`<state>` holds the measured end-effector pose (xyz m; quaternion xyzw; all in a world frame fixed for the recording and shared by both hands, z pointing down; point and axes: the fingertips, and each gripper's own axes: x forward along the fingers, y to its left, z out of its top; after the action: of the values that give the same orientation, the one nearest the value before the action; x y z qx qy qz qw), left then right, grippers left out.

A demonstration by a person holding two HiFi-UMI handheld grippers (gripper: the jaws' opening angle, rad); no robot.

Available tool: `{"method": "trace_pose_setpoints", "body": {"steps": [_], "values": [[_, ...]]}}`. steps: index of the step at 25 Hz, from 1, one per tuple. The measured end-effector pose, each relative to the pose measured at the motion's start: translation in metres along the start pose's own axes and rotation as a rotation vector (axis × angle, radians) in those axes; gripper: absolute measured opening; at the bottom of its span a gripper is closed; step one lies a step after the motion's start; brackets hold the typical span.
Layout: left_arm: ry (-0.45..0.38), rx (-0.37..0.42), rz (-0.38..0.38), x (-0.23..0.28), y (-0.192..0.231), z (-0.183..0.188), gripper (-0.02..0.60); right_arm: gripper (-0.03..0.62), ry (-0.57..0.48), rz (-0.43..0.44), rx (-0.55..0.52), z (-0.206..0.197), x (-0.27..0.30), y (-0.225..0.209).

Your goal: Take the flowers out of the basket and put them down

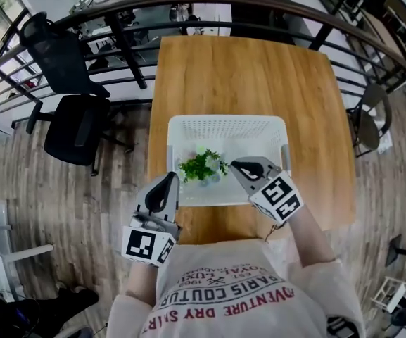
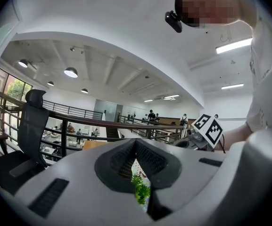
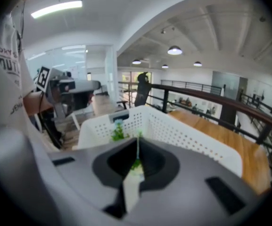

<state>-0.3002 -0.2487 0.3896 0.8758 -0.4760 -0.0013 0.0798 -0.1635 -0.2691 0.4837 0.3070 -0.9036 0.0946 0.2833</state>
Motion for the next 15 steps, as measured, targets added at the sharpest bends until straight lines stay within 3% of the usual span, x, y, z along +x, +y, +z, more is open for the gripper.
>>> {"method": "trace_pose_setpoints", "body": {"steps": [3, 4, 6, 10, 12, 15], "values": [[0.014, 0.001, -0.009, 0.003, 0.009, -0.007, 0.023, 0.038, 0.085, 0.079, -0.038, -0.012, 0.020, 0.005], [0.015, -0.014, -0.003, 0.003, 0.013, -0.010, 0.023, 0.100, 0.116, 0.123, -0.046, -0.018, 0.026, 0.009], [0.014, -0.051, 0.011, 0.003, 0.021, -0.013, 0.023, 0.288, 0.168, 0.200, -0.086, -0.029, 0.037, 0.017], [0.026, -0.075, 0.042, 0.004, 0.033, -0.016, 0.023, 0.440, 0.202, 0.277, -0.177, -0.045, 0.059, 0.021], [0.028, -0.085, 0.065, 0.004, 0.038, -0.018, 0.023, 0.479, 0.231, 0.307, -0.193, -0.056, 0.072, 0.020], [0.031, -0.106, 0.098, 0.005, 0.046, -0.022, 0.023, 0.489, 0.291, 0.343, -0.239, -0.075, 0.090, 0.018]]}}
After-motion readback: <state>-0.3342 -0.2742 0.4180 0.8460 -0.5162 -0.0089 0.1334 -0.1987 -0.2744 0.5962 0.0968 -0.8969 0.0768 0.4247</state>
